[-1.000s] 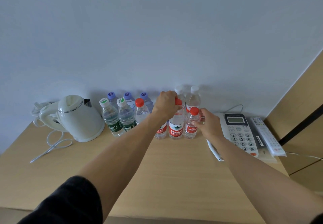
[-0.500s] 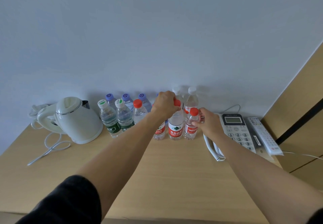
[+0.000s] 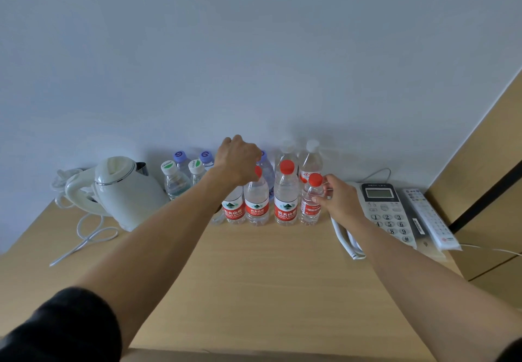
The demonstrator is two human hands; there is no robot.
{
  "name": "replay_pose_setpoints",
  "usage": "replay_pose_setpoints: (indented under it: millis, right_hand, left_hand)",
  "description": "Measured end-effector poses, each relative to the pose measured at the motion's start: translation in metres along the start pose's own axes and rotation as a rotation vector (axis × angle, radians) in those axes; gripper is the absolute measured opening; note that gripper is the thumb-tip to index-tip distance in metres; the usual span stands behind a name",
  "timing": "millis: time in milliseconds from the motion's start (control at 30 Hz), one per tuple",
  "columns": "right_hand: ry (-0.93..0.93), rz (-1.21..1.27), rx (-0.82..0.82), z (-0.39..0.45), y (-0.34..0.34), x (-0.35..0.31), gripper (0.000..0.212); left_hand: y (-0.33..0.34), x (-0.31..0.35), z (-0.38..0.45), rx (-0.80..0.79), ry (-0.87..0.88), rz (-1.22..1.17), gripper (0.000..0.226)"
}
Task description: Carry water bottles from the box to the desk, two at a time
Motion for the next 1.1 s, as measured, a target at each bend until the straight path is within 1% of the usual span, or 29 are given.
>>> replay_pose_setpoints:
  millis: [100,167,267,533,800,1100]
  right_hand:
    - [0.015,0.014,-0.006,0.001,0.001,-0.001,0.037]
    - [0.024,0.024,-0.007,0.001,0.001,-0.001,0.038]
    - [0.033,0.036,-0.002,0.000,0.001,0.000,0.038]
    - [0.059,0.078,0.003,-0.002,0.001,0.001,0.040]
    - [0.052,0.049,0.008,-0.002,0.002,0.000,0.040]
    - [0.057,0.060,0.005,-0.002,0.001,0.000,0.041]
  left_hand:
    - [0.011,-0.002,0.001,-0.039,0.017,0.075,0.028]
    - [0.015,-0.002,0.003,-0.044,0.012,0.036,0.027]
    - [0.021,-0.004,0.004,-0.057,0.018,-0.019,0.034]
    - [0.028,-0.003,0.004,-0.001,-0.013,-0.047,0.025]
    - [0.030,-0.005,0.003,0.026,-0.036,-0.084,0.030]
    - [0.030,-0.003,0.004,0.027,-0.041,-0.107,0.026]
Point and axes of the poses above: each hand's wrist, its own z-axis towards the middle knuckle, its own y-axis out of the palm, x = y × z, the point moved 1 cm from there along z, towards the middle knuckle
